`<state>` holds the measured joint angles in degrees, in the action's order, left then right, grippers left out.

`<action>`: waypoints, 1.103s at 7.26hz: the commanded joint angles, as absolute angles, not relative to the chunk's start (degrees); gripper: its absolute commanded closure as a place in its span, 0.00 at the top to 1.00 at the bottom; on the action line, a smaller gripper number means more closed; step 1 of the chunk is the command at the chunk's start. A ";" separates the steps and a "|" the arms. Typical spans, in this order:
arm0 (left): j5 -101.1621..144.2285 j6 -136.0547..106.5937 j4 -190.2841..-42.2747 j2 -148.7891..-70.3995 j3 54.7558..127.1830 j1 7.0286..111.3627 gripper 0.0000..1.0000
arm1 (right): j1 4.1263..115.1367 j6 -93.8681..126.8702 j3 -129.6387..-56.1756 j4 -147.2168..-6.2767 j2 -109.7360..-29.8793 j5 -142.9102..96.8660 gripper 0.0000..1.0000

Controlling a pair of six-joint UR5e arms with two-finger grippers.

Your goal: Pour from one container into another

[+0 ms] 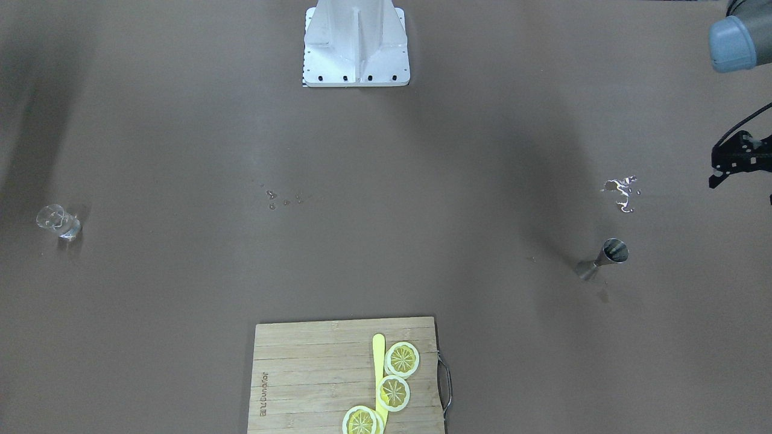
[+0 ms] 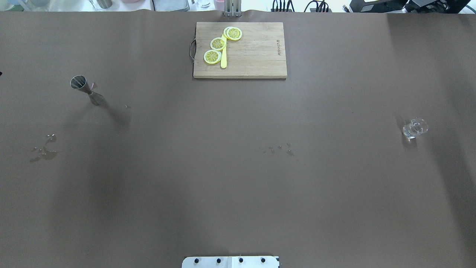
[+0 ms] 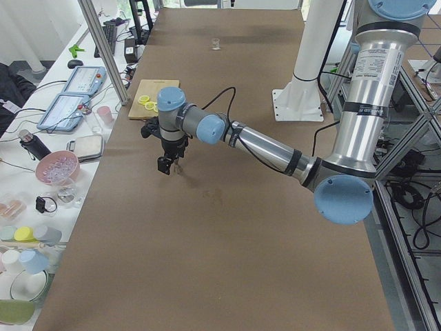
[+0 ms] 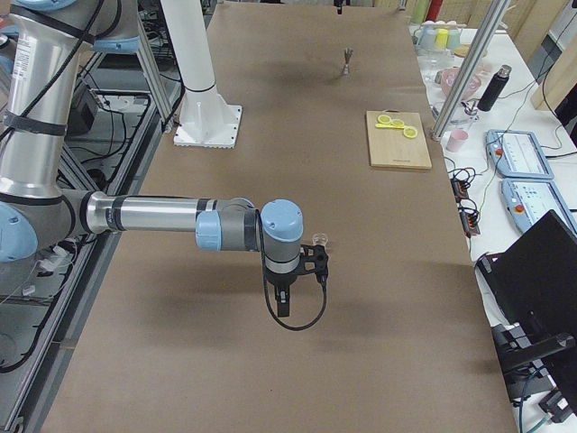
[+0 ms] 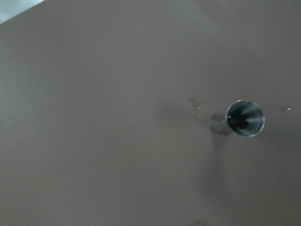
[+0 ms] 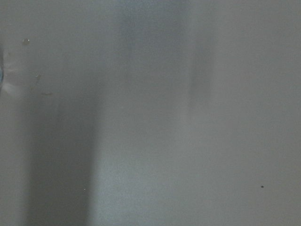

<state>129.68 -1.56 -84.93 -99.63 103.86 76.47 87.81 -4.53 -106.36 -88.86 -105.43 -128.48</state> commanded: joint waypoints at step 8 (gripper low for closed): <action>130.69 11.08 -82.75 -80.28 99.93 91.23 0.98 | 87.80 -4.48 -106.00 -88.95 -104.85 -128.32 1.00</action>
